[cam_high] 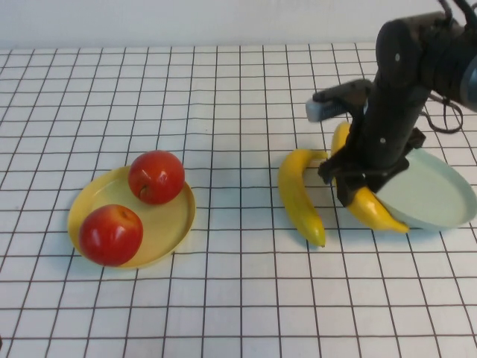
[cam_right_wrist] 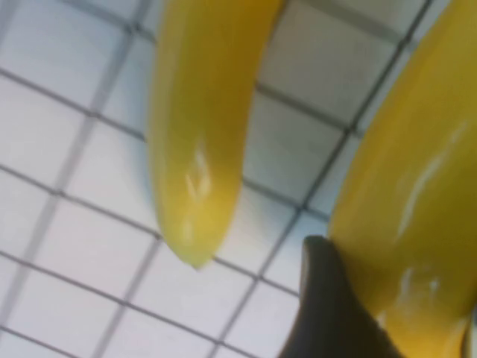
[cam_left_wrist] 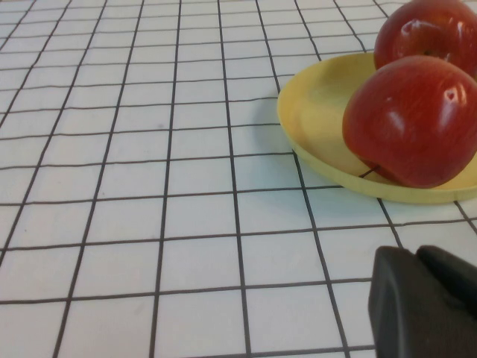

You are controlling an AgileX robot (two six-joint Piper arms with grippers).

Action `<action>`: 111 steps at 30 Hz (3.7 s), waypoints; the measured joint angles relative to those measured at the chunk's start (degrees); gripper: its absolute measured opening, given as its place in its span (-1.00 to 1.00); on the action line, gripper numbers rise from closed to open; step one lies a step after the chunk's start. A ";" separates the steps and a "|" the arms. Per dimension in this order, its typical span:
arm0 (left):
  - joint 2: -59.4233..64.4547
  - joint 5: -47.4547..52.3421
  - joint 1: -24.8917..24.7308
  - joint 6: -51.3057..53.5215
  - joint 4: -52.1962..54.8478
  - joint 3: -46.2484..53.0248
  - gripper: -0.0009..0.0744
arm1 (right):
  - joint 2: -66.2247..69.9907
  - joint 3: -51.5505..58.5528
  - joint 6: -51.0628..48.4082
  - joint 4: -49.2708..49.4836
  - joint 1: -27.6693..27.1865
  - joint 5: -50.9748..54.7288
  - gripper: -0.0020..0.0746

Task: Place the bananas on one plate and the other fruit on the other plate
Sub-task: Put another type of fruit in the right plate

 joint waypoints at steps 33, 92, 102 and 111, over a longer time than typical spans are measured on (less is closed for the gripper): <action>0.00 0.00 0.00 0.00 0.00 0.00 -0.99 | 0.84 2.68 -1.50 1.65 1.61 -0.96 0.11; 0.00 0.00 0.00 0.00 0.20 0.00 -0.99 | -5.69 8.72 -4.28 -2.38 -15.81 -4.00 -0.11; 0.00 0.00 0.00 0.00 0.20 0.00 -0.99 | -0.77 8.72 -11.07 5.35 -17.27 -5.55 -0.11; 0.00 0.00 0.00 0.00 0.20 0.00 -0.99 | 0.15 7.48 -8.37 5.45 -17.27 -4.39 0.11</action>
